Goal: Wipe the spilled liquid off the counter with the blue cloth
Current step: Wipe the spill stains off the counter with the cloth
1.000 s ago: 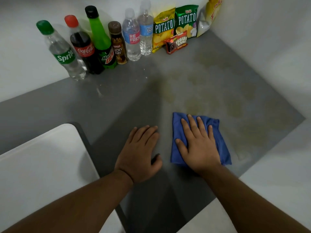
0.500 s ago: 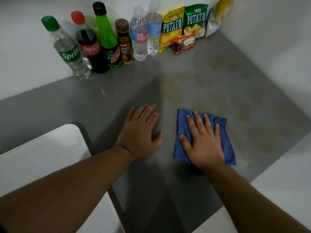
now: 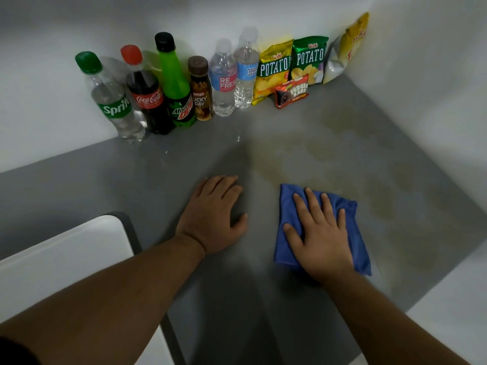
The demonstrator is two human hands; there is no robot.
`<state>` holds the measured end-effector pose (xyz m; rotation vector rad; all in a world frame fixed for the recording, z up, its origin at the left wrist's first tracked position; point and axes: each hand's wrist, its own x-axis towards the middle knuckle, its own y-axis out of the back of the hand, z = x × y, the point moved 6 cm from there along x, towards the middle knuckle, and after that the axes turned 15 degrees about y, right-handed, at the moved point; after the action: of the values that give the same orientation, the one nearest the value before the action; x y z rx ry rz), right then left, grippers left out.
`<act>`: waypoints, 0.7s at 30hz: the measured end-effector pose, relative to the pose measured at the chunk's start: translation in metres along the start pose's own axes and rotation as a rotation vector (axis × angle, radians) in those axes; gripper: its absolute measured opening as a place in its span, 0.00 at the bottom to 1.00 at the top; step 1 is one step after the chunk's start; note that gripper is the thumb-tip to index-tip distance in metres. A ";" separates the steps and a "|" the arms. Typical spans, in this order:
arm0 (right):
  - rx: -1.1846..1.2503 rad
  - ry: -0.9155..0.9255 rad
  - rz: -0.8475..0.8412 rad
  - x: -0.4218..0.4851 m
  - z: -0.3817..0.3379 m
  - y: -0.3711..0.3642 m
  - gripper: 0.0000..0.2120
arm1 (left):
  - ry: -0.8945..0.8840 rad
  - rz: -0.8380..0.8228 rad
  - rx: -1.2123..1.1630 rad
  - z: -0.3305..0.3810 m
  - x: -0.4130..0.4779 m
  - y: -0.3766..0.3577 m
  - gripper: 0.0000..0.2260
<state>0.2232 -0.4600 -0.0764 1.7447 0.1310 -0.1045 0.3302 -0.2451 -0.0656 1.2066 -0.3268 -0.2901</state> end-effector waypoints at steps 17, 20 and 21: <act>-0.028 0.078 0.000 0.035 0.002 0.009 0.36 | -0.004 0.026 -0.008 0.000 0.000 0.000 0.26; -0.025 0.171 -0.035 0.025 -0.014 0.002 0.35 | 0.002 0.024 -0.005 -0.001 0.000 -0.001 0.26; -0.022 0.227 -0.053 0.016 -0.015 0.000 0.35 | 0.004 0.025 -0.005 -0.001 0.000 -0.001 0.26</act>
<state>0.2392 -0.4446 -0.0756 1.7272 0.3433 0.0564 0.3305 -0.2447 -0.0666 1.1972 -0.3379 -0.2666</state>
